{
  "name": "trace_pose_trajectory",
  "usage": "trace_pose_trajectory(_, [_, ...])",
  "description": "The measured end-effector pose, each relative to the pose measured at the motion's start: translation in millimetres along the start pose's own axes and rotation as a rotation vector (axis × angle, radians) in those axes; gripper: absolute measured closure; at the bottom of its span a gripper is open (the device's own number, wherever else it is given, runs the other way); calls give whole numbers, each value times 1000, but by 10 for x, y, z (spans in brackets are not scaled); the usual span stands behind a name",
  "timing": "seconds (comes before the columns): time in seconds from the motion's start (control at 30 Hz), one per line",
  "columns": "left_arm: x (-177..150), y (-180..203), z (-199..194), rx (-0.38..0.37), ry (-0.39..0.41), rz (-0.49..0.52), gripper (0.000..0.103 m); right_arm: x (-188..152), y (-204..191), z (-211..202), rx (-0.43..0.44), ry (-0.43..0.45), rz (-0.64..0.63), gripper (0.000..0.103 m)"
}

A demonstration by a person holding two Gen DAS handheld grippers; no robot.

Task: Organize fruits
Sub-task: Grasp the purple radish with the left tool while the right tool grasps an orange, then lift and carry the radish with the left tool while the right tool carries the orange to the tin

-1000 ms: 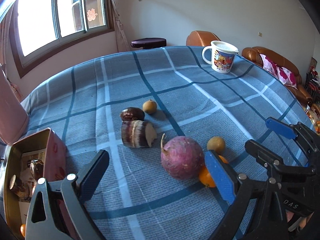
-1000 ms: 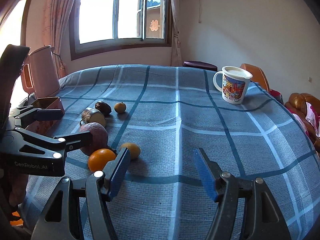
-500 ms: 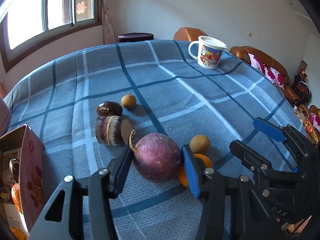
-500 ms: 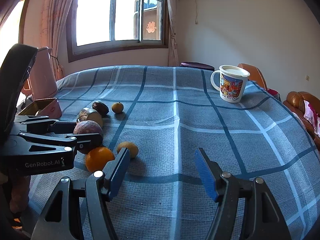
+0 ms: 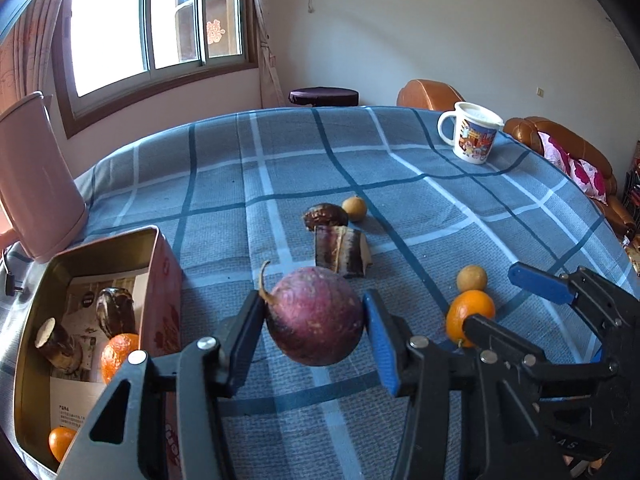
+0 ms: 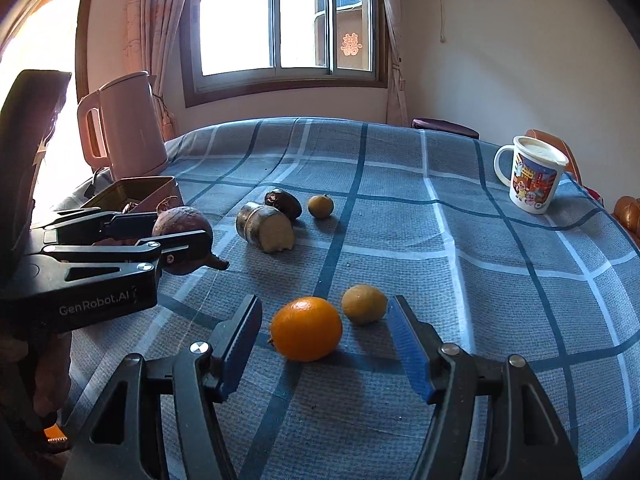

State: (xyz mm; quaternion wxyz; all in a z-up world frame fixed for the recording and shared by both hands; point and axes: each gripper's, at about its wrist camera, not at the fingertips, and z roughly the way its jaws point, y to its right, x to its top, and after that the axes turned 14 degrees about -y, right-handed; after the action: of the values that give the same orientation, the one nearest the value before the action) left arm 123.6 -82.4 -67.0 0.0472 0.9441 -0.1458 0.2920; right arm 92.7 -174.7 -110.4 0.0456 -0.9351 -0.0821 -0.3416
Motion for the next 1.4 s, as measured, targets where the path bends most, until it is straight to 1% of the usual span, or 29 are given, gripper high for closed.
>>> trace_pose_trajectory(0.07, [-12, -4, 12, -1, 0, -3, 51, 10, 1, 42, 9, -26, -2, 50])
trace_pose_trajectory(0.2, [-27, -10, 19, -8, 0, -3, 51, 12, -56, 64, 16, -44, -37, 51])
trace_pose_trajectory(0.37, [-45, -15, 59, -17, -10, -7, 51, 12, -92, 84, 41, -56, -70, 61])
trace_pose_trajectory(0.43, [-50, -7, 53, -15, -9, -2, 51, 21, -96, 95, 46, -64, -74, 61])
trace_pose_trajectory(0.53, [-47, 1, 53, -14, -10, 2, 51, 33, -114, 143, 82, -98, -96, 63])
trace_pose_trajectory(0.6, [-51, 3, 50, -15, -10, 1, 51, 33, -109, 142, 89, -99, -95, 63])
trace_pose_trajectory(0.73, [-57, -5, 28, -19, 4, -1, 51, 16, -107, 116, 84, -79, -88, 64])
trace_pose_trajectory(1.0, [-77, -26, -34, -25, 36, -11, 51, -25, -115, -7, 81, 7, -90, 65])
trace_pose_trajectory(1.23, [-106, -4, -95, 0, 71, -9, 51, -54, -110, -92, 69, 67, -83, 65])
trace_pose_trajectory(1.4, [-111, 1, -121, 12, 86, -9, 51, -68, -115, -124, 61, 92, -85, 65])
